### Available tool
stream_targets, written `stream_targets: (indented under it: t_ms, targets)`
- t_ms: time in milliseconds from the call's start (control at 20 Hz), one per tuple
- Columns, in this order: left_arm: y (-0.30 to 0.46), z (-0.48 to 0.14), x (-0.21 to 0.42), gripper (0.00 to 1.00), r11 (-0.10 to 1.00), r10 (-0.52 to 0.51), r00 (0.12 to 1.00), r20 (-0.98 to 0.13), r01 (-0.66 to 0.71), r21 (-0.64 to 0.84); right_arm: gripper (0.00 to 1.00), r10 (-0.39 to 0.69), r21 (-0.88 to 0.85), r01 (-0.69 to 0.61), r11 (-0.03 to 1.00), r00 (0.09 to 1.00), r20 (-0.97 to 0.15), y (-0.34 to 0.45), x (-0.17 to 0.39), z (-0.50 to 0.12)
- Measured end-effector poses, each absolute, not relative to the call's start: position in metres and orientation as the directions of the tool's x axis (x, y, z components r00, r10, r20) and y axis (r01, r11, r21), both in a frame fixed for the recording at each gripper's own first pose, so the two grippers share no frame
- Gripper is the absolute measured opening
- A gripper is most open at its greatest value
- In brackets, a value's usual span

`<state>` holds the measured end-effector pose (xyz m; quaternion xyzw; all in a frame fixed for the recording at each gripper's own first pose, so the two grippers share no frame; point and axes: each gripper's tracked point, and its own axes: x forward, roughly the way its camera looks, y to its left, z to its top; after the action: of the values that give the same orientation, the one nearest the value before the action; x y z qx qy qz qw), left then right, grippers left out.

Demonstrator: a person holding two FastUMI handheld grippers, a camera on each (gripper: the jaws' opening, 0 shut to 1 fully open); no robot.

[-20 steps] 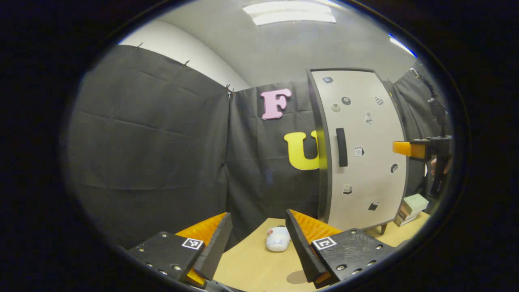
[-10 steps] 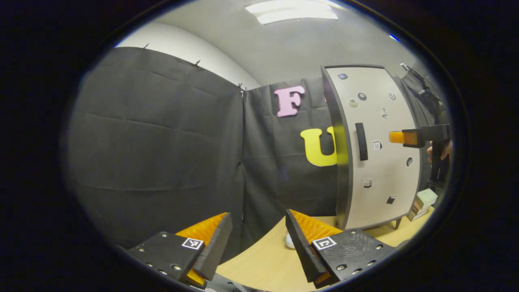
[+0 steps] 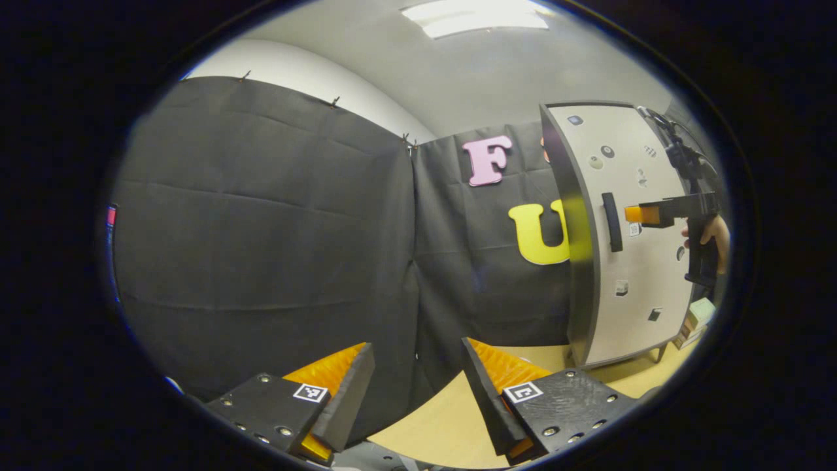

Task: Open the cabinet door with the right hand, grasp the bottle in the cabinet with the left hand and place it on the coaster, then close the cabinet door with the right hand.

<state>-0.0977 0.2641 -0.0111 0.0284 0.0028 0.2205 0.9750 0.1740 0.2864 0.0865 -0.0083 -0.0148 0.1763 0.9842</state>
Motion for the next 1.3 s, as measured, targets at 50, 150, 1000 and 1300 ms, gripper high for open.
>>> stream_targets:
  t_ms: [50,150,1000,1300]
  targets:
    - [0.269,-0.013,-0.099,0.82,0.898,0.436,0.900,0.006,-0.436,0.057,0.96,0.348,-0.020,-0.348,0.937,0.937,0.024,0.292,0.179,0.086]
    - [0.279,-0.014,-0.102,0.82,0.894,0.445,0.895,0.005,-0.445,0.059,0.96,0.355,-0.013,-0.355,0.935,0.935,0.013,0.304,0.186,0.085]
    - [0.315,-0.052,-0.104,0.80,0.875,0.484,0.873,-0.060,-0.482,0.036,0.62,0.246,0.045,-0.242,0.969,0.957,-0.155,0.332,0.254,0.058]
    - [0.309,-0.052,-0.107,0.80,0.889,0.458,0.888,-0.051,-0.457,0.026,0.23,0.263,0.057,-0.257,0.965,0.943,-0.206,0.328,0.250,0.059]
